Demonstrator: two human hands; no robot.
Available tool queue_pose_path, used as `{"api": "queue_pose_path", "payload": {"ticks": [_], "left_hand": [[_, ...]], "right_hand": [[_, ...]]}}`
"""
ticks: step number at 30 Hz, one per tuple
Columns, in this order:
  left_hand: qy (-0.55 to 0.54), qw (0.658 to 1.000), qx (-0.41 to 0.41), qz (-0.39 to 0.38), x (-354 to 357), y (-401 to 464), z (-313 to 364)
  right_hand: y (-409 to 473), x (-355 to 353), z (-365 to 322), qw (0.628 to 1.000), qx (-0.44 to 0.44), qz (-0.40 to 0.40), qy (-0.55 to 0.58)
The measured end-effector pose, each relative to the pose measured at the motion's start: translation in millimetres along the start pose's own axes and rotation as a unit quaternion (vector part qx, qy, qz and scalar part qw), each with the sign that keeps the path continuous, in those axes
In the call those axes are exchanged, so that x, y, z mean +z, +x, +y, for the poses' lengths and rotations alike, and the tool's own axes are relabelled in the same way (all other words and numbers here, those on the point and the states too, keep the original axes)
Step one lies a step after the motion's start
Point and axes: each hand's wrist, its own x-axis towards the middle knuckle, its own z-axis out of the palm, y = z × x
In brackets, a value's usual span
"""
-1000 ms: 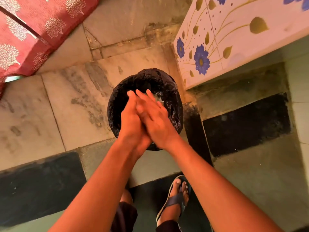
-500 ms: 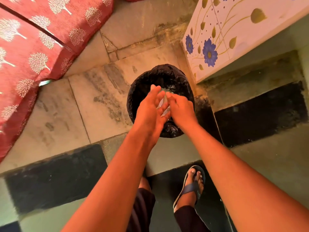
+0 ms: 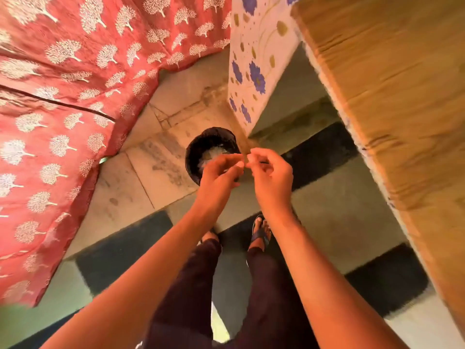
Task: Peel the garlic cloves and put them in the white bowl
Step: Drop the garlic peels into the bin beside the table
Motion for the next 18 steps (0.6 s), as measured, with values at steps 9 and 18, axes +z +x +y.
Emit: {"api": "queue_pose_path", "payload": {"ticks": [9,18], "left_hand": [[0.057,0.991,0.083,-0.084,90,-142,80],[0.183,0.954,0.160,-0.173,227,-169,78]], "right_hand": [[-124,-168,-91,0.984,-0.071,0.149,0.066],[-154,-318,-27,0.948,-0.033,0.316,0.009]]}}
